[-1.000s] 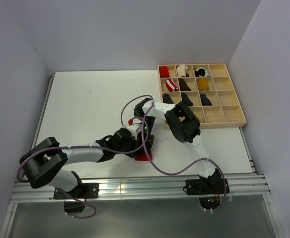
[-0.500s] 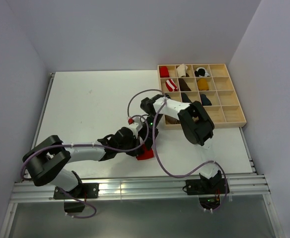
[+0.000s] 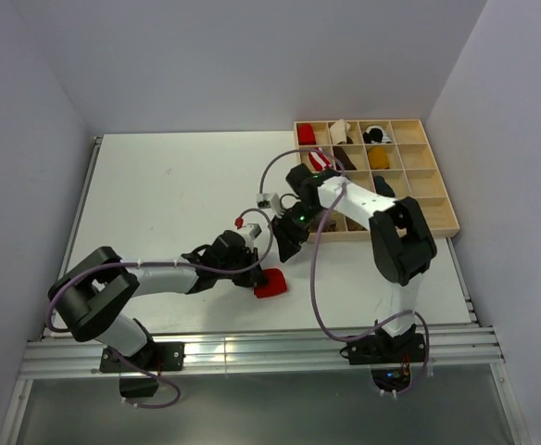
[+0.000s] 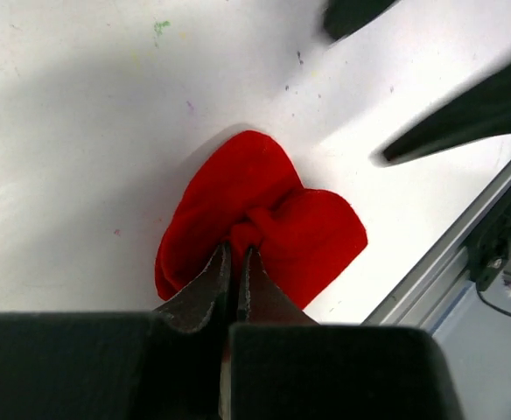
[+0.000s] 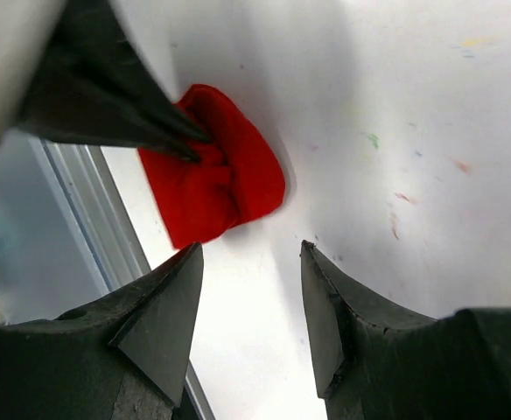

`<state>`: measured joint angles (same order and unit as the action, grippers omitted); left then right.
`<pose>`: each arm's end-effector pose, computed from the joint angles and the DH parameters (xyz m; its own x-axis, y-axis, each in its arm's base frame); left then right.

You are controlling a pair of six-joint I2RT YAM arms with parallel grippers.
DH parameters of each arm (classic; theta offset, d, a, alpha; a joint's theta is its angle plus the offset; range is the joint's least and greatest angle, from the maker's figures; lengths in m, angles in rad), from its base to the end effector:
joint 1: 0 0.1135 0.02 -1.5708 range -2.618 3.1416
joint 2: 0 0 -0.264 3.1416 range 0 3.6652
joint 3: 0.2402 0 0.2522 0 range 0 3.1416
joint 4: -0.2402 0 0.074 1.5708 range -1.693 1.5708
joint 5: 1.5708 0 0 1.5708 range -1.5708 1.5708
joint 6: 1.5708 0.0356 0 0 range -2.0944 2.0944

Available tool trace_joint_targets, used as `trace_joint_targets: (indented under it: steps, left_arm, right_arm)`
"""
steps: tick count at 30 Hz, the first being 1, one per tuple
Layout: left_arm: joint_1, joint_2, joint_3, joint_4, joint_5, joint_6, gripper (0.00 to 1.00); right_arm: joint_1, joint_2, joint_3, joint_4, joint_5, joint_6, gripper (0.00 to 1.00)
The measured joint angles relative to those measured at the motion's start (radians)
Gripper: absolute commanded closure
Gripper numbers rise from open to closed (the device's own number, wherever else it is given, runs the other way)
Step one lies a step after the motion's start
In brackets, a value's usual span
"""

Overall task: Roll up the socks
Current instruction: Roll the sock at the center of the board.

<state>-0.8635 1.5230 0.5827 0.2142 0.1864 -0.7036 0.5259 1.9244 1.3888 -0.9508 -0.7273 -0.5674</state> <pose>0.1781 -0.2185 0.1423 -0.8705 0.0399 -0.4906 0.3591 0.7331 -0.5776 0.3005 0.2018 0.1875 -0.4992 -0.7539 -0.4271 -0.8203 0.2523 0.5134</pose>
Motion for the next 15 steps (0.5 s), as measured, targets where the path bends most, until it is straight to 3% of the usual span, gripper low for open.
trace_joint_targets:
  steps: [6,15]
  left_arm:
    - [0.048,0.044,0.033,-0.018,0.084,-0.042,1.00]
    - [0.122,0.109,0.083,-0.068,0.220,-0.087,1.00]
  right_arm:
    - [-0.083,-0.182,-0.076,0.100,-0.024,0.037,0.44]
    - [-0.183,-0.315,-0.246,0.239,-0.059,0.031,0.45]
